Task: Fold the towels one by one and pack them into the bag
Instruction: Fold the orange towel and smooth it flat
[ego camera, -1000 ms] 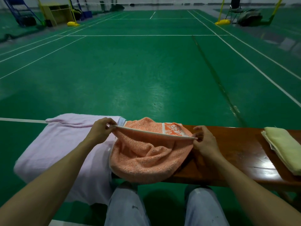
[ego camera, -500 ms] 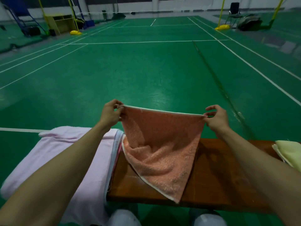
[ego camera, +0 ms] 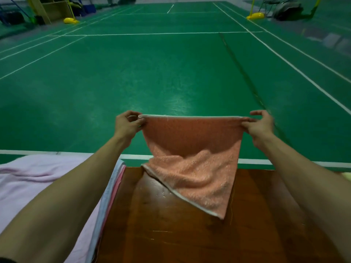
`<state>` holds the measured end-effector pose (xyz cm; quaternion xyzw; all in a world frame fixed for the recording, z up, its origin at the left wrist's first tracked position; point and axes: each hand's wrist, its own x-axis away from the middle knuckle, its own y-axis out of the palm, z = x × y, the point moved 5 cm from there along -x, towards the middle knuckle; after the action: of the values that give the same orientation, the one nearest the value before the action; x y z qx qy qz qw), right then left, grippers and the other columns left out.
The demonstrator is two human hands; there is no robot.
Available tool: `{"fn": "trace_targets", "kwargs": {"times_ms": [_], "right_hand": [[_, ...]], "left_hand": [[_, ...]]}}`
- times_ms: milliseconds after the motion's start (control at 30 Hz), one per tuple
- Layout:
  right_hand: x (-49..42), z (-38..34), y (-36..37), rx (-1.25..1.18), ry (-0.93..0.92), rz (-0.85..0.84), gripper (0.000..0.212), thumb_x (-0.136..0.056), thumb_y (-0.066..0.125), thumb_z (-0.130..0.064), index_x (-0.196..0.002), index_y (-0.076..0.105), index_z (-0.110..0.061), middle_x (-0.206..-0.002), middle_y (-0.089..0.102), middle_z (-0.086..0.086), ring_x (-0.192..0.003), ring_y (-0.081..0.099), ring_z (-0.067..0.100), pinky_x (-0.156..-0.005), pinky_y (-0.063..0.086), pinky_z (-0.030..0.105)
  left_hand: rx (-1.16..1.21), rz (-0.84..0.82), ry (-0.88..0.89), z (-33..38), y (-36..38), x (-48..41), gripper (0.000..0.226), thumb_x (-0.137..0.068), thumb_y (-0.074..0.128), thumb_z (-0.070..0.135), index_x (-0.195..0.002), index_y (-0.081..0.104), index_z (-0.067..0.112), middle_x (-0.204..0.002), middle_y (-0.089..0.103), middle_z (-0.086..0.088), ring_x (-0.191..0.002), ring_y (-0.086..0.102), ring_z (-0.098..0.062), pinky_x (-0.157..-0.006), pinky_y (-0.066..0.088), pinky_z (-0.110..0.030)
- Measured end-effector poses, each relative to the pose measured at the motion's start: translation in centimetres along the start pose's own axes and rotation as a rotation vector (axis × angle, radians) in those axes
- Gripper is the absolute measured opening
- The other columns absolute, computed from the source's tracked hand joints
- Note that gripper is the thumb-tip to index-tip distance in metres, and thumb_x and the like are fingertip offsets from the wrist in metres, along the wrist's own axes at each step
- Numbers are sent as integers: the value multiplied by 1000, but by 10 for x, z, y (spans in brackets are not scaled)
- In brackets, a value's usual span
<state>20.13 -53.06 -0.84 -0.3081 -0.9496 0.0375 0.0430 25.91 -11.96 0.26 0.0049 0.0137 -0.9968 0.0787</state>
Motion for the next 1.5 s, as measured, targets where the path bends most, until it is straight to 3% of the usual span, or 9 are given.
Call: {"fn": "trace_targets", "kwargs": {"times_ms": [200,433,533,633,933,1067,1133,1300,1500], "right_hand": [[-15,-29,5,-154,-59,25,44,-79,61,21,-85,50,-21,-74,56,7,-65,55,14,-68,51,31],[6,15,3,-53,2,-15,40,-79,68,16,-88,53,-20,-83,62,7,-83,61,23,-85,54,38],[22,38,0,25,29,-39,38,-79,69,16,-102,56,-11,-81,62,5,-78,60,18,-74,52,31],[38,54,-3,39,59,-76,37,-77,68,20,-91,58,-13,-86,62,10,-80,60,19,-68,52,25],[104,56,-27,-67,139,-230,40,-83,61,19,-97,56,-18,-99,60,11,-85,62,21,-56,57,23],[132,44,-41,-7,94,-312,40,-80,67,13,-104,57,-17,-103,63,13,-87,65,26,-73,60,38],[142,38,-47,49,59,-332,40,-79,71,10,-105,58,-17,-102,65,13,-91,65,26,-82,56,44],[168,27,-56,132,-52,-341,35,-76,78,-2,-100,61,-21,-95,68,7,-91,65,20,-66,55,18],[200,28,-75,66,-70,-257,32,-77,74,7,-98,62,-14,-101,69,8,-100,64,24,-75,56,27]], "left_hand": [[124,28,4,7,12,-10,23,-85,60,-13,-80,60,10,-78,63,-7,-66,63,-11,-70,58,-22],[68,42,-81,-27,-2,5,20,-83,64,-11,-74,62,6,-56,67,4,-55,65,-6,-67,57,-18],[-9,2,-112,-36,-10,18,20,-83,62,-14,-74,61,4,-61,67,-3,-60,65,-11,-66,57,-16],[-78,-21,-137,-42,-21,33,18,-84,61,-14,-76,59,2,-78,62,-12,-72,62,-19,-66,57,-16],[-200,-92,-111,-40,-55,84,17,-86,62,-8,-83,62,9,-88,64,-7,-70,55,-15,-56,48,-21],[-238,-112,-82,-30,-67,108,16,-88,59,-8,-84,61,8,-88,65,-3,-73,57,-13,-65,48,-20],[-272,-122,-65,-26,-73,119,16,-89,59,-7,-84,60,9,-78,63,-4,-65,53,-12,-56,44,-12],[-304,-140,-53,-24,-88,149,14,-88,63,-3,-83,59,11,-79,64,-9,-71,55,-17,-65,45,-24],[-406,-166,50,-20,-99,193,4,-86,67,3,-84,64,6,-81,69,-9,-77,63,-19,-73,52,-29]]}}
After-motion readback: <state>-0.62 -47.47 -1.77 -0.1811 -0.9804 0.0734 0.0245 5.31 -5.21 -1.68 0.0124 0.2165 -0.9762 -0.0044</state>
